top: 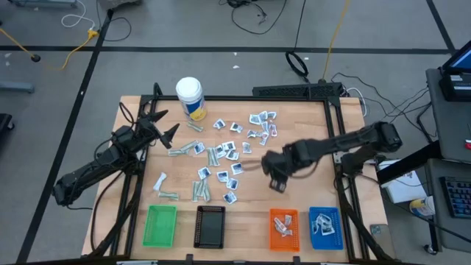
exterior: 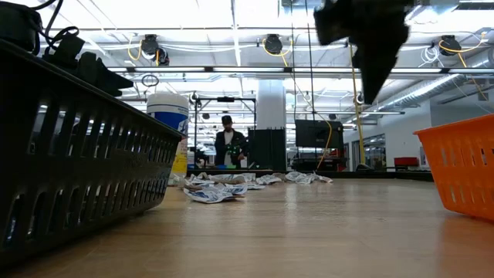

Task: Pick & Place First Aid Supplies
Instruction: Put the ointment pack into the orange bin

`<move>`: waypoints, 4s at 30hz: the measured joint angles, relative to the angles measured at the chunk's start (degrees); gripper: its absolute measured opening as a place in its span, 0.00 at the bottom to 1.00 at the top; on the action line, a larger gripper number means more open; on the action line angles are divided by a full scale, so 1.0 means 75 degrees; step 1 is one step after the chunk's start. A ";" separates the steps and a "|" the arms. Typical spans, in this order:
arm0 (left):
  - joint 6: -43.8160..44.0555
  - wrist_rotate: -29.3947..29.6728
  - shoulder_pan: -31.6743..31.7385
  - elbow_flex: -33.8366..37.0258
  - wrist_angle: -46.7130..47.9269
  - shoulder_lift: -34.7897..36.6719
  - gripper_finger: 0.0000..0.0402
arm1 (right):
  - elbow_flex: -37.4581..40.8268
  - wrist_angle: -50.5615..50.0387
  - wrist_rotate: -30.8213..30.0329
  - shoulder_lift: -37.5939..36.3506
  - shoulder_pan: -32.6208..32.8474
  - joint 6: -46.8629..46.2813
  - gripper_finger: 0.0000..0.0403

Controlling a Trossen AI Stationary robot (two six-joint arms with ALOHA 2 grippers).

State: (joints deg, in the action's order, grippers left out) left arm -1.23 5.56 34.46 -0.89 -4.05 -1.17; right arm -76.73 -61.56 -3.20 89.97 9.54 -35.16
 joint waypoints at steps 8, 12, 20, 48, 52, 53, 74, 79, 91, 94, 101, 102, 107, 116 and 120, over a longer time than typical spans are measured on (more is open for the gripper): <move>0.0000 0.0000 0.0003 0.0000 0.0000 0.0000 0.99 | 0.0000 0.0048 -0.0422 0.0000 -0.1839 0.0202 0.39; 0.0000 0.0000 0.0001 0.0003 -0.0001 0.0000 0.99 | 0.0000 0.0135 -0.0473 0.0000 -0.2672 0.0422 0.39; 0.0000 0.0000 0.0000 0.0000 0.0000 0.0000 0.99 | 0.0000 0.0595 -0.1148 0.0000 -0.3972 0.0382 0.38; 0.0000 0.0000 0.0002 0.0002 0.0000 0.0000 0.99 | 0.0251 0.1911 -0.0565 0.1981 -0.5374 -0.0830 0.30; 0.0000 0.0000 0.0000 0.0000 -0.0001 0.0000 0.99 | 0.0469 0.2349 -0.0442 0.2133 -0.5359 -0.0859 0.30; 0.0000 0.0000 0.0001 0.0000 0.0000 0.0000 0.99 | 0.0521 0.2443 -0.0328 0.2181 -0.5360 -0.0876 0.30; 0.0000 0.0000 0.0003 0.0001 0.0000 0.0000 0.99 | 0.0717 0.2544 0.0073 0.2291 -0.5257 -0.0699 0.02; 0.0000 0.0000 0.0002 0.0000 0.0000 0.0000 0.99 | 0.0717 0.2180 0.0071 0.1712 -0.5256 -0.0682 0.01; 0.0000 0.0000 0.0003 0.0000 0.0000 0.0000 0.99 | 0.0704 0.0742 0.0008 0.0325 -0.4754 -0.0451 0.01; 0.0000 0.0000 0.0000 0.0000 0.0000 0.0000 0.99 | 0.0705 0.0497 -0.0193 0.0140 -0.4529 -0.0617 0.00; 0.0000 0.0000 0.0003 0.0000 -0.0002 0.0000 0.99 | 0.0705 0.0363 -0.0168 -0.0026 -0.3321 -0.0807 0.00; 0.0000 0.0000 0.0003 0.0000 -0.0003 0.0000 0.99 | 0.0705 0.0358 -0.0163 -0.0023 -0.3052 -0.0827 0.00; 0.0000 0.0000 0.0000 0.0001 -0.0001 0.0000 0.99 | 0.0705 0.0413 -0.0163 -0.0026 -0.1600 -0.1205 0.00; 0.0000 0.0000 0.0003 0.0000 0.0000 0.0000 0.99 | 0.0705 0.0791 -0.0154 -0.0026 0.1019 -0.2368 0.00; 0.0000 0.0000 0.0003 0.0000 0.0000 0.0000 0.99 | 0.0705 0.1092 -0.0148 -0.0026 0.1944 -0.2667 0.00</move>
State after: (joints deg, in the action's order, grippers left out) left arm -1.23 5.56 34.48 -0.89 -4.05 -1.17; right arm -71.44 -53.36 -4.32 89.78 24.12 -55.16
